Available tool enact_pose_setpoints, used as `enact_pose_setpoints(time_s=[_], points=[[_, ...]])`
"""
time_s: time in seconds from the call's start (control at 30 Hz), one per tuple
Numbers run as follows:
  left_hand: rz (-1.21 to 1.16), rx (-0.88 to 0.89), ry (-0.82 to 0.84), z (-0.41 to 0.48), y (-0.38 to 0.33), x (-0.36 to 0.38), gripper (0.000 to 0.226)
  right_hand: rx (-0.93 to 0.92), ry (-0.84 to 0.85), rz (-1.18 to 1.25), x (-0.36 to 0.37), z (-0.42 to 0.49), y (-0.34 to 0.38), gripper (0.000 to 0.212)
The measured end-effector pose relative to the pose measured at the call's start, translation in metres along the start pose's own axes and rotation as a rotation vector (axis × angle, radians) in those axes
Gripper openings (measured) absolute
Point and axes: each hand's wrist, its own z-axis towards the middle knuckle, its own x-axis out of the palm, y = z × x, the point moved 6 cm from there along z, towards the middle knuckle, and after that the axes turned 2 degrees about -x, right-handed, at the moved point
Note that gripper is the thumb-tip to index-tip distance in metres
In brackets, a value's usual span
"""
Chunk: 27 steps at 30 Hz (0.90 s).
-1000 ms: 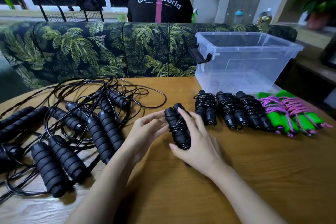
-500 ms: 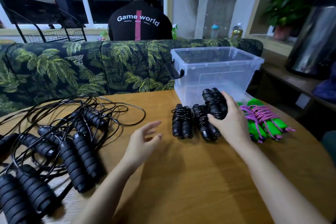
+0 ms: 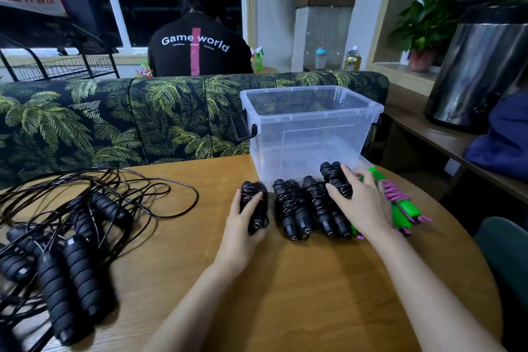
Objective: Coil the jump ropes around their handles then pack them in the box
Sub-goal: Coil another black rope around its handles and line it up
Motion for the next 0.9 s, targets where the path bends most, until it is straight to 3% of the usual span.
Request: enact_pose_setpoints(time_s=[0.1,0.2,0.3,0.43,0.7,0.9], points=[[-0.155,0.019,-0.145,-0.001,-0.03,-0.01,0.068,-0.012,0.017,0.078,-0.003,0.0,-0.003,0.065],[-0.167,0.128,-0.13,0.002,-0.08,0.001,0.069,-0.033,-0.004,0.193,-0.005,-0.004,-0.005,0.06],[0.004,0.157,-0.082,0.008,-0.109,0.032,0.072,-0.055,-0.027,0.331,-0.001,-0.007,-0.008,0.06],[0.503,0.039,0.113,0.008,-0.111,0.069,0.096,-0.097,-0.093,0.428,0.003,-0.011,-0.017,0.049],[0.358,0.001,0.111,0.02,-0.102,0.07,0.095,-0.153,-0.018,0.341,0.011,-0.013,-0.017,0.052],[0.304,-0.021,0.155,0.037,-0.098,0.065,0.066,-0.148,0.024,0.182,0.006,-0.013,-0.015,0.057]])
